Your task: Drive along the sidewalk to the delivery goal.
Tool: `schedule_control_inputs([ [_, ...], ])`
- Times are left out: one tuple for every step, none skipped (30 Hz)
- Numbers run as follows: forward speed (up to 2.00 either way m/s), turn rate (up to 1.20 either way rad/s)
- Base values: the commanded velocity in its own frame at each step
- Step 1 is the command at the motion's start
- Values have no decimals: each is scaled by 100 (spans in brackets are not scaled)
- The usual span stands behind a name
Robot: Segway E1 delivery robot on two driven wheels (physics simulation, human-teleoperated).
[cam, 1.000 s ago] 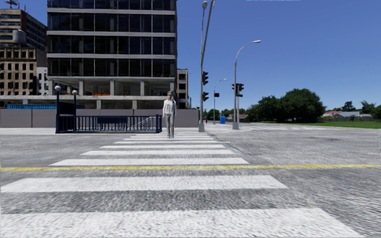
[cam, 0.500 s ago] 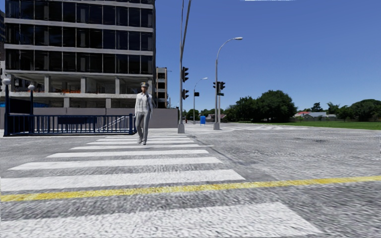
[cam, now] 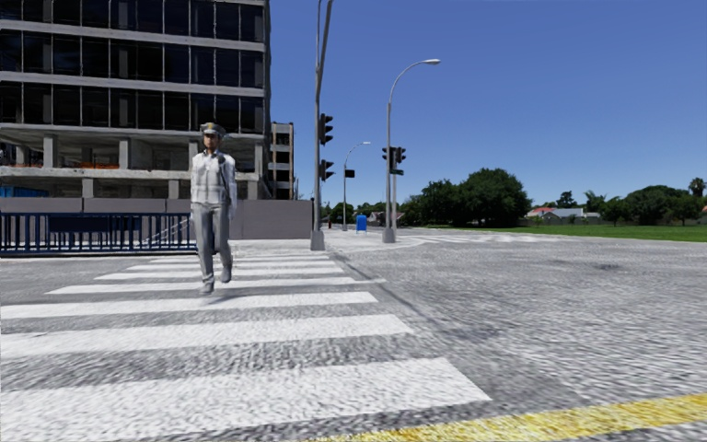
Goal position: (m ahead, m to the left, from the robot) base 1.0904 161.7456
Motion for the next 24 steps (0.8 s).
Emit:
schedule_control_inputs([
  [194,0],
  [194,0],
  [194,0],
  [194,0],
  [194,0],
  [194,4],
  [194,4],
  [194,12],
  [194,29],
  [194,29],
  [194,35],
  [194,41],
  [194,41],
  [194,46],
  [194,47],
  [194,48],
  [194,48],
  [194,48],
  [194,48],
  [194,48],
  [194,48],
  [194,48],
  [194,48],
  [194,48],
])
